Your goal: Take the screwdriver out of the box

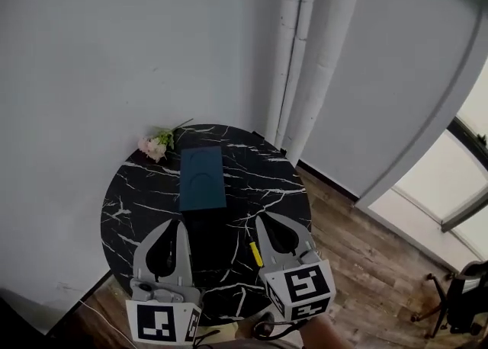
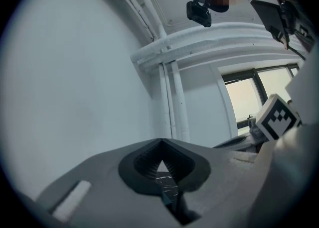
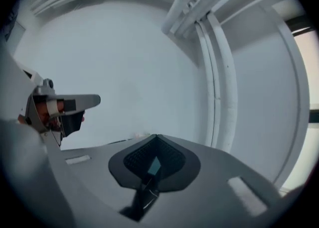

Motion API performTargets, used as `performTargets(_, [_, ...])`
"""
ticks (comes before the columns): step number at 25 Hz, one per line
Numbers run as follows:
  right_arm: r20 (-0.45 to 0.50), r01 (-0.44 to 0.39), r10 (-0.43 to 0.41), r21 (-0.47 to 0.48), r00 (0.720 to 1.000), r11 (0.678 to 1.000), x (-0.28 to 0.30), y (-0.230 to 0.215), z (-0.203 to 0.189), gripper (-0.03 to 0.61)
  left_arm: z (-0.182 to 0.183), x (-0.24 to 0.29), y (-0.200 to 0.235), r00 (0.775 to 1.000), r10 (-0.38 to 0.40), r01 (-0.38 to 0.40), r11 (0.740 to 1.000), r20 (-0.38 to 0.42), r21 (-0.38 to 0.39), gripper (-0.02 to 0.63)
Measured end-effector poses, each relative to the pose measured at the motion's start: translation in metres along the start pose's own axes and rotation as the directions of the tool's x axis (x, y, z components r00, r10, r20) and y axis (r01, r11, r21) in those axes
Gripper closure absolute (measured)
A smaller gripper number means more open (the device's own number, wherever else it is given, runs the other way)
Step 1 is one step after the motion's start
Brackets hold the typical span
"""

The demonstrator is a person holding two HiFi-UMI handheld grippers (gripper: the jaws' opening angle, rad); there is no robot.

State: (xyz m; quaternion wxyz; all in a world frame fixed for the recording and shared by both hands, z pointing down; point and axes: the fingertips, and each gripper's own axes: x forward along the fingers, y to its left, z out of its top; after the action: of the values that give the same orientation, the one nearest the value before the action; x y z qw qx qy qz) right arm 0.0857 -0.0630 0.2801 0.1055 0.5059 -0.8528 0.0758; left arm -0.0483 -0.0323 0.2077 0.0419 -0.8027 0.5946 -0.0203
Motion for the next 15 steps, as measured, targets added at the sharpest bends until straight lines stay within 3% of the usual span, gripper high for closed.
performTargets(7, [0.173,0.003,0.017,-0.11,0.985,0.994,-0.042,0.012,0.074,0.552,0.039,-0.019,-0.007,0.997,0.035,-0.037,0.999,0.074,0.027,0.614])
performTargets(15, [0.207,-0.012,0.041,-0.139,0.977,0.99,-0.056,0.022,0.084,0.554,0.064,-0.031,-0.009,0.991,0.057,-0.065,0.996,0.122,0.058,0.614])
